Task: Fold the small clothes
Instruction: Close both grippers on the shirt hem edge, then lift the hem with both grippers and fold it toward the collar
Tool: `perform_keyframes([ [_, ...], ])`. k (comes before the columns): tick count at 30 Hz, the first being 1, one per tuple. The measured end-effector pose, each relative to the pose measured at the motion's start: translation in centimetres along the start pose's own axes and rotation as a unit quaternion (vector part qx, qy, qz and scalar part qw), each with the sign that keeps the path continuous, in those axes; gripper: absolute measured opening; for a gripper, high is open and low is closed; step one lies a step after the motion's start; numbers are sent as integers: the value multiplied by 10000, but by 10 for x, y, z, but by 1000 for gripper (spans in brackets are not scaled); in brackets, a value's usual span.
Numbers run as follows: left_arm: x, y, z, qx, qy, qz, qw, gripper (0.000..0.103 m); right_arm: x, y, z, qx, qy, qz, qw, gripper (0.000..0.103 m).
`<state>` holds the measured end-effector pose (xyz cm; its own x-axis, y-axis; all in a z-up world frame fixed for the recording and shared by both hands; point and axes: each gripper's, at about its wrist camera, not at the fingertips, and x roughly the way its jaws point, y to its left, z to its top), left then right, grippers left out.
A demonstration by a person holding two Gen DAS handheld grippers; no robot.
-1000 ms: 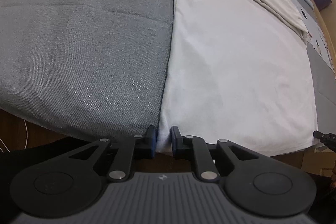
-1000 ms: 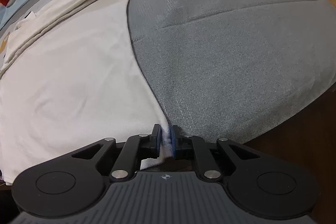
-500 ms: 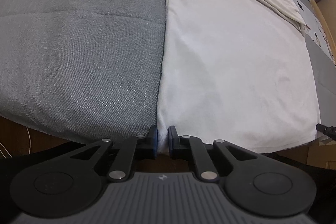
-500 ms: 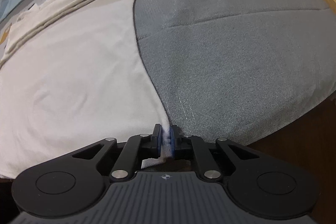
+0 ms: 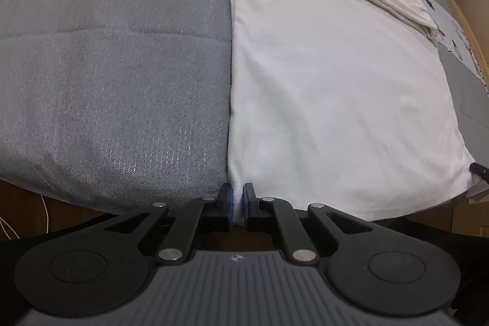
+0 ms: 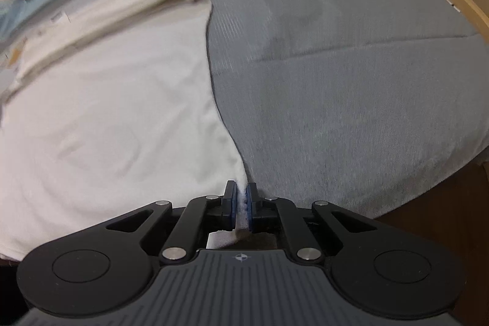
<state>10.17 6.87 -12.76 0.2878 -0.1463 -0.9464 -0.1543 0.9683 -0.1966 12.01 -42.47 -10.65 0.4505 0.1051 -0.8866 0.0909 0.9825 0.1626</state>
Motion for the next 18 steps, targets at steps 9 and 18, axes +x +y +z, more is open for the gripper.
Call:
perform_keyframes([
  [9,-27,-3,1,-4,-545,-225,9983,6,-41,-4,8,205,-808,520,9952,5],
  [18,-76,-10,3,-5,-1435,-775,9866,5,-94,2,17,380,-1584,1010,9815,5],
])
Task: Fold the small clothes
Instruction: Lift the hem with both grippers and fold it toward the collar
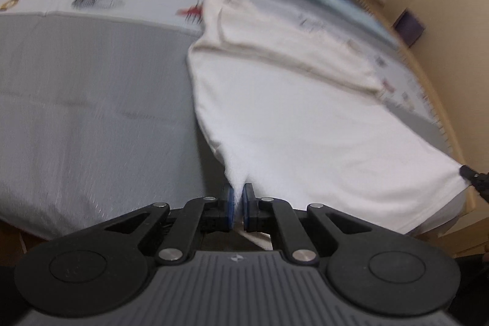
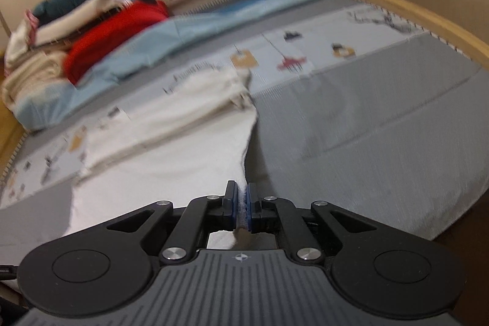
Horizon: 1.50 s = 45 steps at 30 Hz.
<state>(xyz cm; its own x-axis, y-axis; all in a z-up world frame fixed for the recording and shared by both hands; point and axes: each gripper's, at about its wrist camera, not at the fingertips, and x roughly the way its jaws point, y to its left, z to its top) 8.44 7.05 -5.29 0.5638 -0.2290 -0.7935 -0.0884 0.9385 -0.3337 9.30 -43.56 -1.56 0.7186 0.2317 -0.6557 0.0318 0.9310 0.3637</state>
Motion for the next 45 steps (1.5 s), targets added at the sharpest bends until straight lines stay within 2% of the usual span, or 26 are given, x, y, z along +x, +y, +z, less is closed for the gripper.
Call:
perform_keyframes([
  [6,-58,-1,7,-140,-558,-614,9965,5,-45,7,12,28,-381,482,9981,4],
  [11,-124,8,-1,-256,-867,-970,9912,5,-107,3,19,108,-786,777,9938,4],
  [14,-156,12,-7,-296,-985,-1046,9892,5,-146,-6,21,323,-1127,932,9887,4],
  [17,-160,15,-3,-439,-910,-1017,9897,5,-158,-13,22,399,-1241,900,9874,4],
  [19,-149,14,4,-312,-838,-874,9921,5,-149,-14,22,353,-1172,806,9892,4],
  [25,-87,22,40,-396,-310,-504,9975,5,-94,-8,31,315,-830,398,9953,4],
  [32,-14,22,96,-147,-138,-209,9996,5,-22,-13,59,227,-439,47,9988,4],
  [36,37,17,125,-111,-15,-113,9999,5,39,-30,77,563,-8,-261,9981,4],
  [41,94,11,155,140,72,120,9998,6,110,-39,92,611,261,-648,9957,4],
  [45,119,25,171,-193,155,317,9992,7,148,-39,101,464,241,-995,9937,5],
])
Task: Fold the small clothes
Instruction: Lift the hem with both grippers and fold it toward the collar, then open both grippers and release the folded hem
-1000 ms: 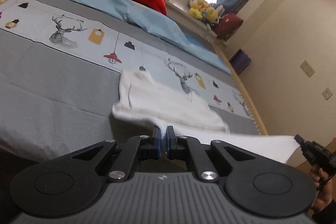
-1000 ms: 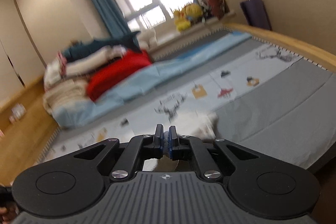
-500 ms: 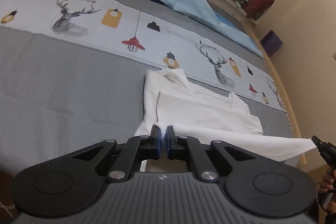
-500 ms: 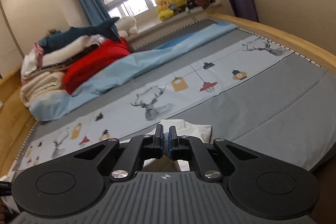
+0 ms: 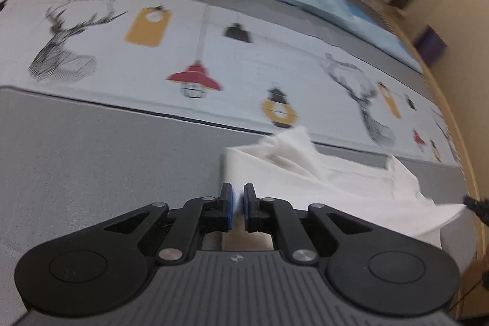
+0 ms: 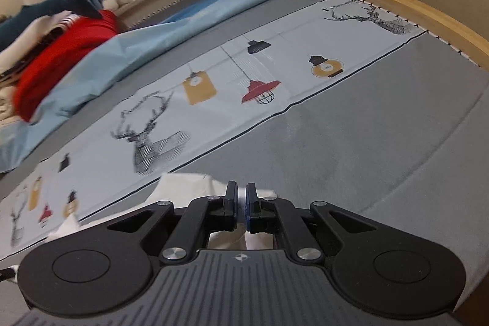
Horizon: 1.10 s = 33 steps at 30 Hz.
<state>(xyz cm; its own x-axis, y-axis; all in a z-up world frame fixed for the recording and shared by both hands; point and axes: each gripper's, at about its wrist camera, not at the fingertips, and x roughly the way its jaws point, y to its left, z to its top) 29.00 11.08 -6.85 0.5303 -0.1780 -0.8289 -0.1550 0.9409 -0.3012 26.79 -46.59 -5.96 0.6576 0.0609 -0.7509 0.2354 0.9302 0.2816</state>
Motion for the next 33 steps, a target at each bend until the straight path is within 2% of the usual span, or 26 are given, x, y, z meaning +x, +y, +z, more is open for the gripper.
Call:
perform_keyframes([
  [2,4,10,4,-226,42,37,9997,7,5,-2,5,11,-116,-158,9998,7],
  [4,7,14,4,-237,154,-83,9996,8,5,-10,7,262,-63,169,9995,8],
  [5,9,16,3,-206,226,-161,9994,13,4,-11,6,229,-55,299,9993,8],
  [6,11,17,2,-191,284,-194,9992,24,4,-9,2,37,-50,367,9993,8],
  [8,14,22,0,-202,364,-143,9990,34,9,-3,-5,-356,97,395,9985,8],
  [9,16,23,-3,-205,414,-115,9989,35,13,-1,-11,-518,201,436,9975,8],
  [13,34,28,-9,-149,940,193,9953,36,29,8,-22,-984,548,449,9926,11],
  [15,39,27,-8,-81,927,274,9953,36,35,12,-24,-1102,628,465,9908,23],
  [17,41,24,-6,-67,880,141,9960,36,43,15,-25,-1163,662,395,9902,29],
  [22,52,9,3,151,713,10,9973,36,63,23,-25,-1235,730,374,9890,30],
  [31,70,-3,18,169,496,-331,9981,36,80,32,-20,-1244,724,435,9886,30],
  [32,72,-6,18,228,503,-348,9979,35,81,32,-20,-1241,716,450,9887,30],
  [33,74,-8,17,304,506,-320,9977,30,82,33,-19,-1241,708,466,9886,30],
])
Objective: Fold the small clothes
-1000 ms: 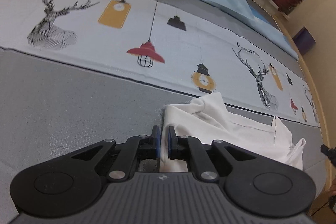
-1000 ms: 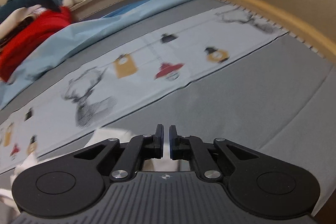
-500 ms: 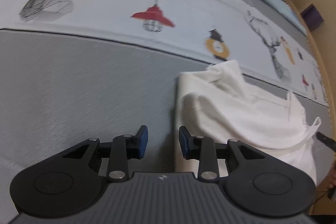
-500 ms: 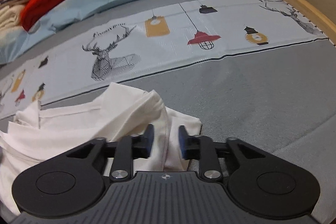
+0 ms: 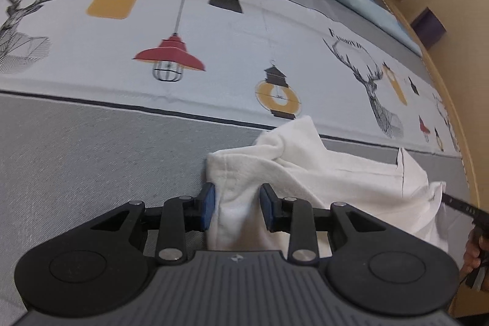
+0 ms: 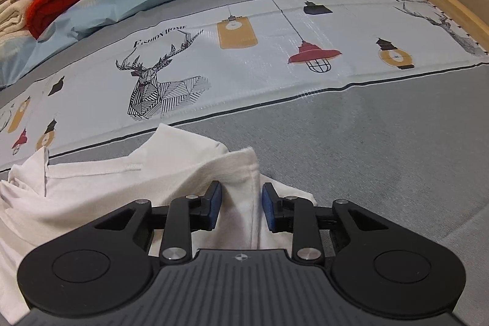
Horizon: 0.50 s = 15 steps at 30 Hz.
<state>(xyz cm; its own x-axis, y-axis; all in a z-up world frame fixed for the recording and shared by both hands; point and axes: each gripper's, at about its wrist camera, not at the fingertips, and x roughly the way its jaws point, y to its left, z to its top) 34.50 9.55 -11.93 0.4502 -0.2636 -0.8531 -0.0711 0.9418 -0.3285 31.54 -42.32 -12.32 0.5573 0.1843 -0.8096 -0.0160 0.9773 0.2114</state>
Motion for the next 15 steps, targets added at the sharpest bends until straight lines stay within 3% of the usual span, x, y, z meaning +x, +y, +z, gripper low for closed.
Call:
perform_keyframes([
  [1,1,-2,0,84,-29,81,9999,24,1,1,1,-21,-19,7,10000,30],
  [2,1,-3,1,132,-40,120,9998,11,1,2,1,-59,-69,-18,10000,27],
  [3,0,-3,2,137,-72,109,9998,7,0,2,2,-73,-137,-20,9999,14],
  [5,-5,-4,4,171,-222,120,9995,6,-1,2,4,-29,-210,116,9997,5],
  [15,-29,-19,20,263,-1428,498,9881,5,-30,-6,27,567,-1494,-251,9868,4],
])
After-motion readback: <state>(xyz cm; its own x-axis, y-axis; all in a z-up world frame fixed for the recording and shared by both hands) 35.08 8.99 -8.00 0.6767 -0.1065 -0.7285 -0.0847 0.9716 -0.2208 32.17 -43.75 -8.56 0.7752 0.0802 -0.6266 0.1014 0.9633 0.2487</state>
